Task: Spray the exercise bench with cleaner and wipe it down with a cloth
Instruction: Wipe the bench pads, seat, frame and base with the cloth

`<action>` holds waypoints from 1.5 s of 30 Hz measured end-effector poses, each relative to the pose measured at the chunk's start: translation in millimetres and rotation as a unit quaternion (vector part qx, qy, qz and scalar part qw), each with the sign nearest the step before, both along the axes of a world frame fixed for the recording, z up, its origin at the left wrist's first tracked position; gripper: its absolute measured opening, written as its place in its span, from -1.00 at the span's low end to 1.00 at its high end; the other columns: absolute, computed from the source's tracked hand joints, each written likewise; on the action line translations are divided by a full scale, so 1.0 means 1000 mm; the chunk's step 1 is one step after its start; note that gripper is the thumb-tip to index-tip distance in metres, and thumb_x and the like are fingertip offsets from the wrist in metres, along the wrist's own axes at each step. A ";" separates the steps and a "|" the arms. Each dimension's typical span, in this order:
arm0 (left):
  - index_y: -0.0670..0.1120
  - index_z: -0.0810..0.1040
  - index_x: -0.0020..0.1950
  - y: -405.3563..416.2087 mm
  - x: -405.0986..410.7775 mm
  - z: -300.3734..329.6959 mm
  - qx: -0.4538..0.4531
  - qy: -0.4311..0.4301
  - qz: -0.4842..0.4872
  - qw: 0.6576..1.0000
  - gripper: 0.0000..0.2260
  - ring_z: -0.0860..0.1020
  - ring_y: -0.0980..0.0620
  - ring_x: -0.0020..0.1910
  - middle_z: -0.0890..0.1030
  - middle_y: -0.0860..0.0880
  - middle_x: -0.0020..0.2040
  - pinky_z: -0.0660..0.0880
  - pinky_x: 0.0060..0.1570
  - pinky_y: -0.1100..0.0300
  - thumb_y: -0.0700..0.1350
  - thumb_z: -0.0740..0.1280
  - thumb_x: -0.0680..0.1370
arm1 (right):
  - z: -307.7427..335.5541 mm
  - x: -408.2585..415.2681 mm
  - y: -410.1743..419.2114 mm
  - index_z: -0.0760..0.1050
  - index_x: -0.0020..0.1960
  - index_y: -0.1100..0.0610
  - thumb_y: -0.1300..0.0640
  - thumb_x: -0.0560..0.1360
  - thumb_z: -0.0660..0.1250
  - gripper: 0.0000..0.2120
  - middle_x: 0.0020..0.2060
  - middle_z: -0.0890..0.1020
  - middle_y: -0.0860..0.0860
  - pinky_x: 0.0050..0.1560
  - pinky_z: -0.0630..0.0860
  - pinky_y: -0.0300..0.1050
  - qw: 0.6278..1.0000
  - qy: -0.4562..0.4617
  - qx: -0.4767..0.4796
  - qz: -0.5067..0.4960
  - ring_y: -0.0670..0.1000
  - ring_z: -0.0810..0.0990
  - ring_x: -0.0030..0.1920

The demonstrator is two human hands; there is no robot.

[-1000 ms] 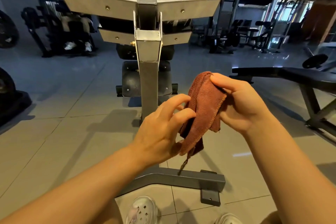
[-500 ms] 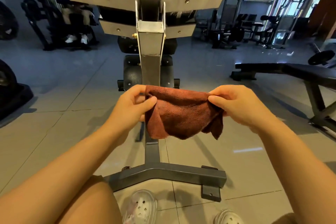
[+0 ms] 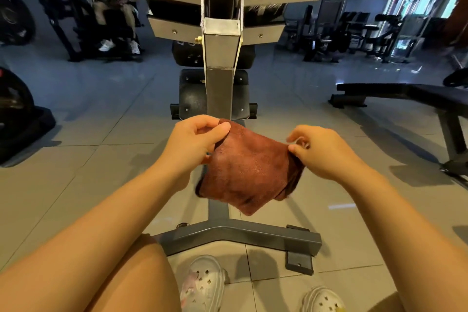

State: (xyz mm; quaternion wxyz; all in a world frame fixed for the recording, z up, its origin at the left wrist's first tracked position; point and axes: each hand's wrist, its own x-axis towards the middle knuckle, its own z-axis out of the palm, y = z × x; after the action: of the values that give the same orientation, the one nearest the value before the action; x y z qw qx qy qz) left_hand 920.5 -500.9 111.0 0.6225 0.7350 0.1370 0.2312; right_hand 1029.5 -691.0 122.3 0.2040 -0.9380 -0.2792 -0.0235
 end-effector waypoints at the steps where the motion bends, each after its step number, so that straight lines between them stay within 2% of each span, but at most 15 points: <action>1: -0.05 0.64 -0.09 -0.004 0.002 0.000 0.008 0.002 -0.002 1.000 -0.90 0.58 0.21 -0.32 0.65 0.03 -0.22 0.48 -0.40 0.35 -0.09 0.35 0.57 | -0.004 -0.005 0.007 0.50 0.07 0.06 0.06 0.58 0.30 -0.89 0.07 0.58 0.07 -0.04 0.40 -0.08 1.000 -0.006 0.011 0.002 0.10 0.53 0.03; 5: -0.13 0.65 -0.06 -0.017 0.009 0.000 0.003 -0.017 0.020 1.000 -0.89 0.61 0.03 -0.21 0.66 -0.08 -0.18 0.57 -0.24 0.15 -0.11 0.37 0.55 | -0.009 -0.047 0.041 0.44 -0.13 0.12 -0.20 0.48 0.33 -0.63 -0.22 0.61 0.02 -0.08 0.62 0.10 0.952 0.188 0.227 0.085 0.02 0.63 -0.18; 8: -0.08 0.66 -0.07 -0.016 0.012 0.002 -0.012 -0.035 0.060 0.998 -0.92 0.61 0.12 -0.23 0.66 0.01 -0.22 0.56 -0.29 0.28 -0.10 0.40 0.53 | -0.013 -0.062 0.053 0.45 -0.14 0.10 -0.31 0.32 0.37 -0.53 -0.25 0.61 0.00 -0.08 0.65 0.14 0.941 0.194 0.264 0.086 0.01 0.64 -0.16; 12: -0.09 0.65 0.04 -0.016 0.011 0.002 -0.070 -0.012 0.011 0.997 -0.87 0.66 0.13 -0.21 0.69 -0.02 -0.12 0.58 -0.31 0.33 -0.10 0.40 0.53 | -0.013 -0.049 0.052 0.51 -0.18 0.02 0.04 0.50 0.41 -0.87 -0.17 0.64 0.03 -0.03 0.62 0.17 0.957 0.143 0.242 0.070 0.08 0.64 -0.09; 16: -0.05 0.64 0.07 -0.014 0.015 -0.006 -0.074 0.032 -0.046 0.996 -0.84 0.65 0.05 -0.04 0.68 -0.04 -0.02 0.61 -0.14 0.25 -0.19 0.42 0.50 | -0.012 -0.041 0.045 0.58 -0.18 0.08 0.20 0.59 0.25 -0.79 -0.14 0.66 0.13 0.01 0.58 0.22 0.958 0.146 0.240 0.059 0.20 0.61 -0.07; 19: -0.08 0.65 0.02 -0.011 0.016 -0.007 -0.093 0.052 -0.079 0.991 -0.87 0.66 0.11 -0.16 0.69 -0.02 -0.11 0.58 -0.25 0.32 -0.24 0.41 0.51 | -0.008 -0.038 0.038 0.57 -0.13 0.13 0.22 0.60 0.21 -0.80 -0.10 0.64 0.18 0.02 0.57 0.20 0.956 0.175 0.225 0.061 0.23 0.61 -0.05; 22: -0.02 0.64 -0.07 0.002 0.015 -0.012 0.050 0.066 -0.050 0.995 -0.88 0.62 0.11 -0.15 0.66 0.05 -0.14 0.57 -0.14 0.26 -0.24 0.40 0.52 | 0.000 -0.027 0.021 0.52 -0.14 0.12 0.26 0.59 0.17 -0.80 -0.15 0.60 0.18 -0.08 0.61 0.11 0.963 0.185 0.192 0.046 0.13 0.56 -0.16; 25: 0.18 0.51 -0.12 0.015 0.013 -0.015 0.333 0.100 -0.018 0.937 -0.84 0.53 0.15 -0.15 0.57 0.12 -0.12 0.46 -0.14 0.23 -0.08 0.32 0.59 | 0.003 -0.015 0.004 0.47 -0.17 0.15 0.27 0.56 0.16 -0.82 -0.27 0.48 0.09 -0.25 0.43 -0.03 0.978 0.159 0.136 0.023 0.05 0.42 -0.22; 27: 0.22 0.43 -0.13 0.016 0.011 -0.015 0.404 0.111 -0.055 0.906 -0.86 0.52 0.11 -0.14 0.55 0.10 -0.12 0.46 -0.16 0.23 0.00 0.27 0.60 | -0.001 -0.011 -0.002 0.41 -0.20 0.15 0.24 0.58 0.13 -0.81 -0.28 0.44 0.04 -0.30 0.29 -0.10 0.984 0.154 0.090 0.023 0.03 0.37 -0.24; 30: 0.21 0.47 -0.09 0.019 0.008 -0.017 0.401 0.138 -0.142 0.895 -0.93 0.55 0.14 -0.11 0.55 0.15 -0.13 0.50 -0.15 0.32 0.03 0.32 0.56 | -0.009 -0.007 -0.010 0.40 -0.17 0.06 0.13 0.65 0.10 -0.76 -0.24 0.49 0.01 -0.23 0.44 -0.10 0.989 0.134 0.035 0.052 0.03 0.46 -0.22; 33: 0.18 0.59 0.01 0.031 0.000 -0.020 0.311 0.192 -0.228 0.902 -0.86 0.58 0.15 -0.11 0.60 0.12 -0.14 0.53 -0.06 0.28 -0.03 0.43 0.49 | -0.009 -0.006 -0.025 0.48 -0.04 0.01 0.03 0.62 0.24 -0.90 -0.15 0.58 0.04 -0.23 0.51 -0.14 0.981 0.164 0.042 0.090 0.02 0.55 -0.17; 35: 0.12 0.63 0.06 0.036 -0.005 -0.024 0.280 0.240 -0.283 0.885 -0.80 0.59 0.16 -0.09 0.64 0.09 -0.09 0.54 -0.06 0.30 -0.10 0.46 0.47 | -0.007 -0.004 -0.035 0.54 -0.01 0.03 0.09 0.55 0.36 -0.96 -0.16 0.59 0.08 -0.16 0.48 -0.17 0.966 0.220 0.064 0.118 0.01 0.55 -0.16; 39: 0.07 0.65 -0.11 0.033 -0.007 -0.027 0.326 0.279 -0.288 0.856 -0.92 0.61 0.21 -0.09 0.68 0.09 -0.08 0.52 -0.04 0.34 -0.13 0.44 0.49 | -0.009 -0.002 -0.049 0.57 -0.04 0.05 0.34 0.46 0.42 -0.80 -0.18 0.62 0.00 -0.07 0.52 -0.25 0.948 0.285 0.029 0.136 -0.05 0.59 -0.15; 42: 0.00 0.67 -0.24 0.029 -0.007 -0.029 0.347 0.319 -0.277 0.838 -0.92 0.58 0.04 0.11 0.67 -0.04 0.06 0.49 0.18 0.11 -0.06 0.48 0.45 | -0.014 -0.003 -0.049 0.53 -0.09 -0.01 0.32 0.47 0.43 -0.77 -0.13 0.60 -0.07 -0.18 0.47 -0.34 0.979 0.167 -0.048 0.103 -0.12 0.57 -0.15; 45: -0.03 0.64 -0.23 0.025 -0.011 -0.033 0.379 0.370 -0.312 0.789 -0.91 0.56 0.02 0.08 0.64 0.00 0.11 0.46 0.06 0.22 -0.11 0.46 0.48 | -0.011 -0.003 -0.048 0.51 -0.08 -0.02 0.21 0.45 0.48 -0.81 -0.10 0.46 -0.15 -0.26 0.38 -0.35 0.995 0.044 -0.038 0.076 -0.16 0.52 -0.17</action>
State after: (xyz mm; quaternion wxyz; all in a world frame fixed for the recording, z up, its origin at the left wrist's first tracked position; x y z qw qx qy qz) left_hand 910.0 -475.8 78.0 0.2342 0.9439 0.0214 -0.2317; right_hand 1026.8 -739.2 110.8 0.1814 -0.9215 -0.3408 0.0435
